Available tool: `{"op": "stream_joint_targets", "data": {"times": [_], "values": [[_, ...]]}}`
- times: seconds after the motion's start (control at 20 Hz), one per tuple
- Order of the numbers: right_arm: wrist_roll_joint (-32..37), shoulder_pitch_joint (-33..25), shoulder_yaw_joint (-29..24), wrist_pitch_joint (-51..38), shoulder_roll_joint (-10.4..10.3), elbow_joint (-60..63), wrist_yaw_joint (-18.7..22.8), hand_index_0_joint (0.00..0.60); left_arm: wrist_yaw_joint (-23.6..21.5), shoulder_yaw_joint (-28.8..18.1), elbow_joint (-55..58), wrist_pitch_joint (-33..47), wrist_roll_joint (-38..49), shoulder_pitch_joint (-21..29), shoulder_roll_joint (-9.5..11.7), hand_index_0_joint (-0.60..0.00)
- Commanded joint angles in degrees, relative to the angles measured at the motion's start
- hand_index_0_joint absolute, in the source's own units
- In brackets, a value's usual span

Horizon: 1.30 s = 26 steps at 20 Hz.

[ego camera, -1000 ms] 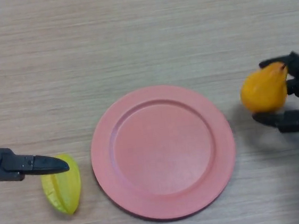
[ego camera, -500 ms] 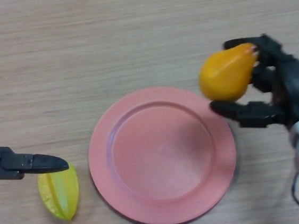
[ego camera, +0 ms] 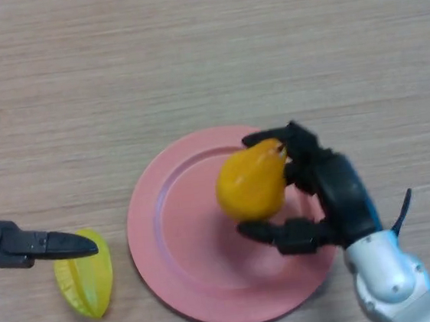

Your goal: Pick up the yellow pear and place it on the plate

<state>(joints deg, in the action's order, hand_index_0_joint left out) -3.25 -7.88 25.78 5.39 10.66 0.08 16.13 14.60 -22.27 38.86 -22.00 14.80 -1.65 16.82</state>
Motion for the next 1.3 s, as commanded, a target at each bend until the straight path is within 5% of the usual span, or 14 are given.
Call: {"op": "stream_joint_targets", "data": {"times": [0.05, 0.2, 0.4, 0.45, 0.6, 0.7, 0.95, 1.3], "values": [[-6.31, -0.88, 0.62, -8.59, 0.23, -0.93, 3.31, 0.600, 0.42, -5.06, 3.55, 6.27, 0.51, 1.05, 2.19, 0.000], [-10.05, -1.45, 3.88, -8.91, 0.23, 2.67, 7.29, 0.600, 0.27, -5.22, 3.27, 6.95, 0.86, 0.89, 2.01, 0.000], [-14.55, -1.68, 4.81, -8.59, 0.23, 5.17, 5.97, 0.600, 0.43, -5.06, 3.83, 5.74, 0.60, 1.00, 2.24, 0.000], [-14.65, -1.78, 4.83, -8.63, 0.23, 5.23, 5.89, 0.551, 0.47, -5.01, 3.77, 5.83, 0.52, 1.01, 2.21, 0.000], [-16.00, -2.05, 4.39, -9.70, 0.23, 5.30, 5.67, 0.151, 0.47, -4.96, 3.79, 5.71, 0.34, 1.15, 2.26, 0.000], [-15.46, -1.95, 3.05, -9.48, 0.23, 2.36, 4.90, 0.000, 0.71, -4.55, 3.76, 5.72, 0.07, 0.89, 2.03, 0.000], [-8.07, -2.79, -0.68, -3.02, 0.23, -10.94, 2.87, 0.000, 0.85, -4.95, 4.07, 4.04, 0.65, 1.76, 2.77, 0.000], [-0.15, 0.16, -14.55, 6.64, 0.23, -31.08, -8.54, 0.000, 0.21, -3.43, 2.40, 6.96, -0.10, 2.09, 2.62, 0.000]]}}
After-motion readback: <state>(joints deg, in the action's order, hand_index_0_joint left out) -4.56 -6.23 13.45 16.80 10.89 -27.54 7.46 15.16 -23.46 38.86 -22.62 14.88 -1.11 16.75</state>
